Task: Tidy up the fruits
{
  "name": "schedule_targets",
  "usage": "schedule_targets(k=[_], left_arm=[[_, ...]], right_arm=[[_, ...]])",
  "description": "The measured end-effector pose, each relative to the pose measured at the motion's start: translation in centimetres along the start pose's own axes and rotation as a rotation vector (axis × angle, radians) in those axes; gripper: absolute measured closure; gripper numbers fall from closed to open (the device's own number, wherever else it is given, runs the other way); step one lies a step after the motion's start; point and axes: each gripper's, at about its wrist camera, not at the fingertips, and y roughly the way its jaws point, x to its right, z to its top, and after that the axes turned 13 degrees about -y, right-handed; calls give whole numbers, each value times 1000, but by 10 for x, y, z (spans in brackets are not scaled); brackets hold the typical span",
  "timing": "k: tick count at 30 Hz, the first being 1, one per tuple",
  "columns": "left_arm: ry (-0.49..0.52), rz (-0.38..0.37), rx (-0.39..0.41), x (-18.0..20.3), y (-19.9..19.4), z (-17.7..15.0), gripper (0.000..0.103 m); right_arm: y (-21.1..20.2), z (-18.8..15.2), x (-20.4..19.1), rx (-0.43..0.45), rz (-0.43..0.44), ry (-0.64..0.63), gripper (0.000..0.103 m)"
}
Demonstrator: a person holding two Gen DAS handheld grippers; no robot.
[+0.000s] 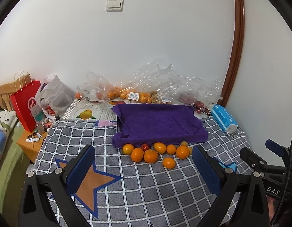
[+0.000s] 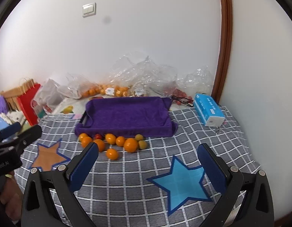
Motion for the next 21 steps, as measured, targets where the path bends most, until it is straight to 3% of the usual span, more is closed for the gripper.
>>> schedule_targets(k=[10,15,21], left_arm=[[12,7,4,-5,27,6,1],[-18,19,-21,-14,49,11,1],[-46,57,-55,-38,80,11,5]], right_arm=[[34,0,1,-14,-44,-26,0],[60,0,5,-2,32,3,0],[98,-2,10,-55,77,42,0]])
